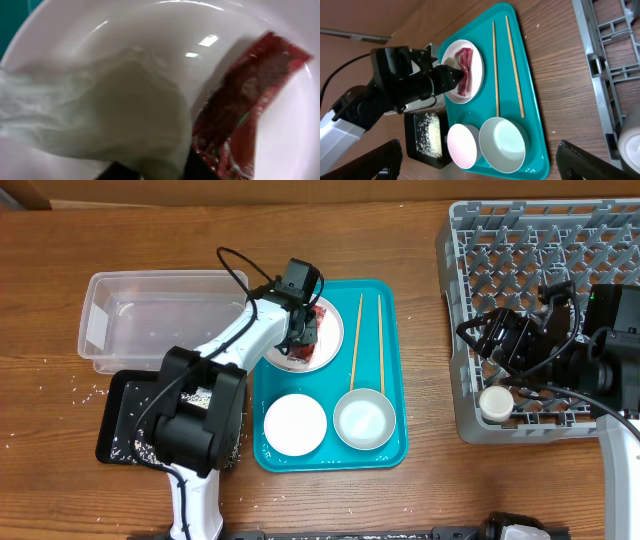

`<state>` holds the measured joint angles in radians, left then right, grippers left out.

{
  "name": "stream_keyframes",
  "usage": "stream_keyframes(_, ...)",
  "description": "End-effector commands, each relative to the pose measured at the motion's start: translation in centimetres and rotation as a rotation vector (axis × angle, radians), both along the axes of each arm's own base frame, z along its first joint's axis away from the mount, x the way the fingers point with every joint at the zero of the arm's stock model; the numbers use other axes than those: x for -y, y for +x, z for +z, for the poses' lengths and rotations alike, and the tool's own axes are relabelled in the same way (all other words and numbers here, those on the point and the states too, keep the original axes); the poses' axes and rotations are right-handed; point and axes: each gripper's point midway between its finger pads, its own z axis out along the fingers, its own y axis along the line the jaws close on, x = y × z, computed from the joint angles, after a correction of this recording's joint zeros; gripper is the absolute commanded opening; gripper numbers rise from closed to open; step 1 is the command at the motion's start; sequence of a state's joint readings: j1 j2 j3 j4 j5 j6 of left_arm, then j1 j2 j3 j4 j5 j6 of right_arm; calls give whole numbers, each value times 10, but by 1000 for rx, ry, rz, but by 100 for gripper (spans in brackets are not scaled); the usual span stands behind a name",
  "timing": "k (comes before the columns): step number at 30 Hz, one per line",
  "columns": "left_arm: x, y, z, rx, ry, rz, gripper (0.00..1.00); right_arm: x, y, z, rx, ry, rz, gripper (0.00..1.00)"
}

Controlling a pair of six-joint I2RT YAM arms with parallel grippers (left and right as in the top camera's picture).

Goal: Sort waste into correct bins and load items into the dishwasher
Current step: 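Grasp the tissue on the white plate with the left gripper, then drop the tissue into the clear plastic bin with the left gripper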

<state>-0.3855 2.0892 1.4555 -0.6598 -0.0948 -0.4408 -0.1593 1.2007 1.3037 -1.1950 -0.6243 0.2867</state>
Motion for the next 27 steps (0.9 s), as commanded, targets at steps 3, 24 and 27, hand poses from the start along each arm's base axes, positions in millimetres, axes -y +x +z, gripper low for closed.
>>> stream_keyframes(3,2,1,15,-9,-7,8,4,0,1,10,33,-3,4,100)
stream_keyframes(24,13,-12,81,-26,-66,-21,23,0,-1,8,18,0,4,100)
stream_keyframes(27,17,-13,81,-25,-64,-31,9,0,-1,8,17,0,4,100)
